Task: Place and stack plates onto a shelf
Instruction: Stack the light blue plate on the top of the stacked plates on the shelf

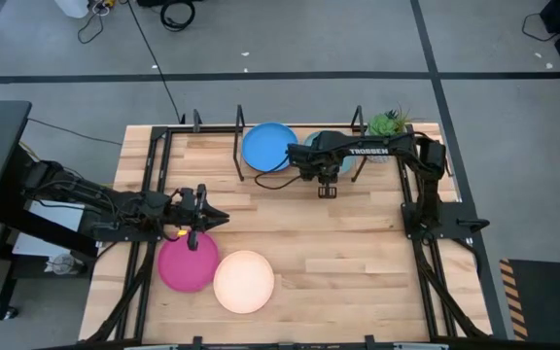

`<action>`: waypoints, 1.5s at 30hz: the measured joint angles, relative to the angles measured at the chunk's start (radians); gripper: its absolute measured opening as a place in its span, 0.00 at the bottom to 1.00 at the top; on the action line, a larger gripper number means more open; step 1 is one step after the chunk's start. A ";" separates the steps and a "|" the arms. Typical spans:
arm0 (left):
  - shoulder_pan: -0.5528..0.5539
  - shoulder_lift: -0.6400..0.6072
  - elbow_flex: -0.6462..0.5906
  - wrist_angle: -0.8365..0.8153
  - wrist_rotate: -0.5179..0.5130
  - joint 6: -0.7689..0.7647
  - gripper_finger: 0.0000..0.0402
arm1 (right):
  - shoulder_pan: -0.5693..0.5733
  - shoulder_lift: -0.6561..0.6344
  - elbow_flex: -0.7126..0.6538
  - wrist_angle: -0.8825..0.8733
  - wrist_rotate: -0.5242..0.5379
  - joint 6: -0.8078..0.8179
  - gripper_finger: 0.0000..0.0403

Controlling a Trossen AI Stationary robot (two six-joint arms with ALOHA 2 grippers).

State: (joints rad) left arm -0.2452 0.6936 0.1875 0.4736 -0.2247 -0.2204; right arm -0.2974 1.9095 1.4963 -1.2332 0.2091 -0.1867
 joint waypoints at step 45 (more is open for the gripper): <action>0.000 0.000 0.000 0.000 0.000 0.007 0.14 | 0.047 -0.058 0.002 0.062 0.216 0.032 0.27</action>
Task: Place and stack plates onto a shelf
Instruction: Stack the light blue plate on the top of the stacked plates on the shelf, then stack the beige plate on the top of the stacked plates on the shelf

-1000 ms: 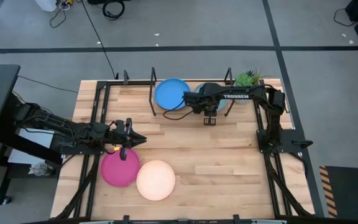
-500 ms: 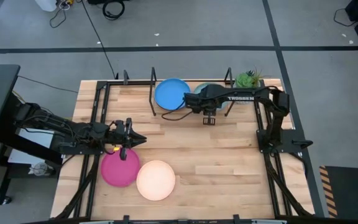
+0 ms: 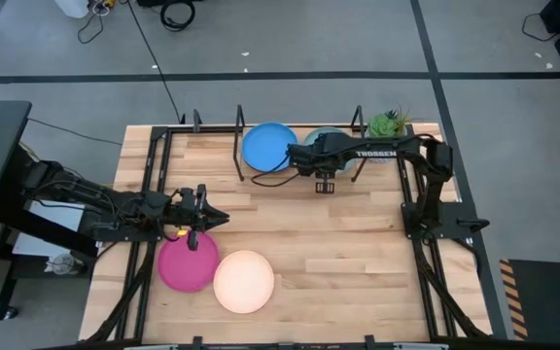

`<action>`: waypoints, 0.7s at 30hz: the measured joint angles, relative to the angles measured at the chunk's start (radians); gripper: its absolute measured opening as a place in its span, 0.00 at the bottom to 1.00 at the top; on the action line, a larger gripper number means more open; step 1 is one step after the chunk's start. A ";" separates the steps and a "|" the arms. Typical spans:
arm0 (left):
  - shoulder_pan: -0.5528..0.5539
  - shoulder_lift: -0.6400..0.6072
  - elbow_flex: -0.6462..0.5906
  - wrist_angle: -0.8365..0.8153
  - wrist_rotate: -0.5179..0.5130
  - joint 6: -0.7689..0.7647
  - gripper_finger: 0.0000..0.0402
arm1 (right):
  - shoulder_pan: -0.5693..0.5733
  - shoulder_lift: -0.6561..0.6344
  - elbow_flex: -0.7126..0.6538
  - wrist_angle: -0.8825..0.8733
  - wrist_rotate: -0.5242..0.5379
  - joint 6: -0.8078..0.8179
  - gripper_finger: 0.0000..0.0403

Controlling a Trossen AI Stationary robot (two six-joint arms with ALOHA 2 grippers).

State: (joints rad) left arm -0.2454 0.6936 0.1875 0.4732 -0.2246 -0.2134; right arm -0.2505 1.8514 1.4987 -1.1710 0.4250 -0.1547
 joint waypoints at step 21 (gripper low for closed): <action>0.000 0.000 0.000 0.000 0.000 0.253 0.14 | 0.340 -0.039 -0.071 0.452 -0.411 0.070 0.27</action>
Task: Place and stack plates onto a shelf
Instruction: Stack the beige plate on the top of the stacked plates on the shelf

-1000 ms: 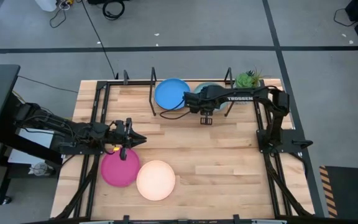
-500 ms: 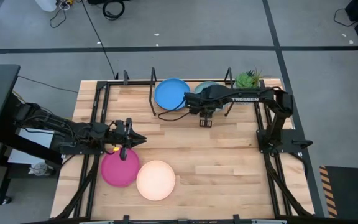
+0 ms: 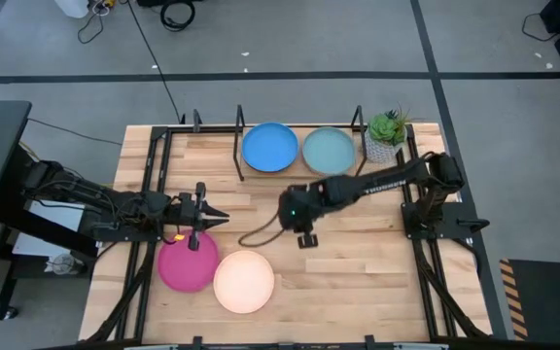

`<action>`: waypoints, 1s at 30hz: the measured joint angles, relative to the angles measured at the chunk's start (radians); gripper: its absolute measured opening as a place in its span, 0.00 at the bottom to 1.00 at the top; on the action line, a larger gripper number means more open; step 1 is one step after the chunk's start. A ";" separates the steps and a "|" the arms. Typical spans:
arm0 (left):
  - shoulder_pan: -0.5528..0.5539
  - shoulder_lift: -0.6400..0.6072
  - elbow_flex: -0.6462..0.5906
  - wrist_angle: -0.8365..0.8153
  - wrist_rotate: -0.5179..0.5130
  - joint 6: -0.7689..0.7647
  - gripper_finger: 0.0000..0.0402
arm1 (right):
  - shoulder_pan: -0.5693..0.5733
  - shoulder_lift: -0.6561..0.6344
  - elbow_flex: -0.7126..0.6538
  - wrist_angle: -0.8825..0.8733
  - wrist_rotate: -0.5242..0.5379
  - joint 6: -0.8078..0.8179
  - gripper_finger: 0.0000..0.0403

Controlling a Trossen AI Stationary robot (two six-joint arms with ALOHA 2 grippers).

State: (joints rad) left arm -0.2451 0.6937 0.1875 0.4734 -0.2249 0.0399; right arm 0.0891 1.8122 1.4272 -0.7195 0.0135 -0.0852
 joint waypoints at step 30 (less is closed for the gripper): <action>-0.091 0.191 0.310 -0.357 0.080 -0.412 0.14 | 0.259 -0.026 -0.566 0.814 0.419 -0.035 0.27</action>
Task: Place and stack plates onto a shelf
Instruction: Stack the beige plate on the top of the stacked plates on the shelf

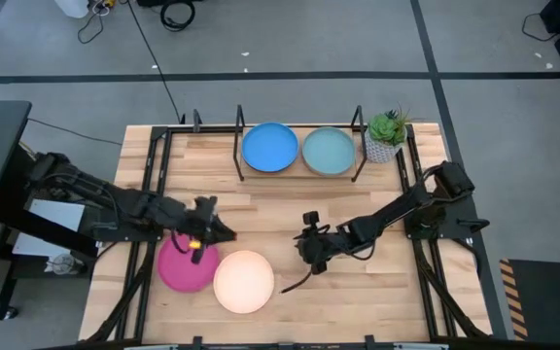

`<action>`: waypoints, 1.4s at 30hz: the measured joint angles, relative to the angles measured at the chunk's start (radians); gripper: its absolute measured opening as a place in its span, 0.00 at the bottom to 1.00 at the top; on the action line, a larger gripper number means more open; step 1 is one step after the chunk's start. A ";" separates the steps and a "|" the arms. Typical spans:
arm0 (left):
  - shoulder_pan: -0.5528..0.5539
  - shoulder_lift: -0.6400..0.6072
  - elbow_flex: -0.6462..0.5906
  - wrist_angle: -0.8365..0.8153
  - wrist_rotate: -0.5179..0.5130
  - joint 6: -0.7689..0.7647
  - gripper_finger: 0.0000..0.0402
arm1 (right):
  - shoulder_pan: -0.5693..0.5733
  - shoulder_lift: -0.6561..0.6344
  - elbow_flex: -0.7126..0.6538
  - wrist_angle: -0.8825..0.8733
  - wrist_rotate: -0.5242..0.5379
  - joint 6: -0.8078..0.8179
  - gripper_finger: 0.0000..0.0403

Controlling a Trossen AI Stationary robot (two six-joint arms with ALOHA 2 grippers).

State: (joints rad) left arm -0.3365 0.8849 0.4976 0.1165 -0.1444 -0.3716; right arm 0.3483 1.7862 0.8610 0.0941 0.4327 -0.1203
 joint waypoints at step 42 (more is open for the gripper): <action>-0.420 0.840 0.747 -0.551 -0.226 -0.226 0.30 | 0.025 -0.249 -0.460 0.885 0.137 -0.288 0.27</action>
State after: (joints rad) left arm -0.7568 1.7249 1.2450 -0.4344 -0.3702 -0.5977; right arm 0.3728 1.5372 0.4006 0.9796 0.5697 -0.4082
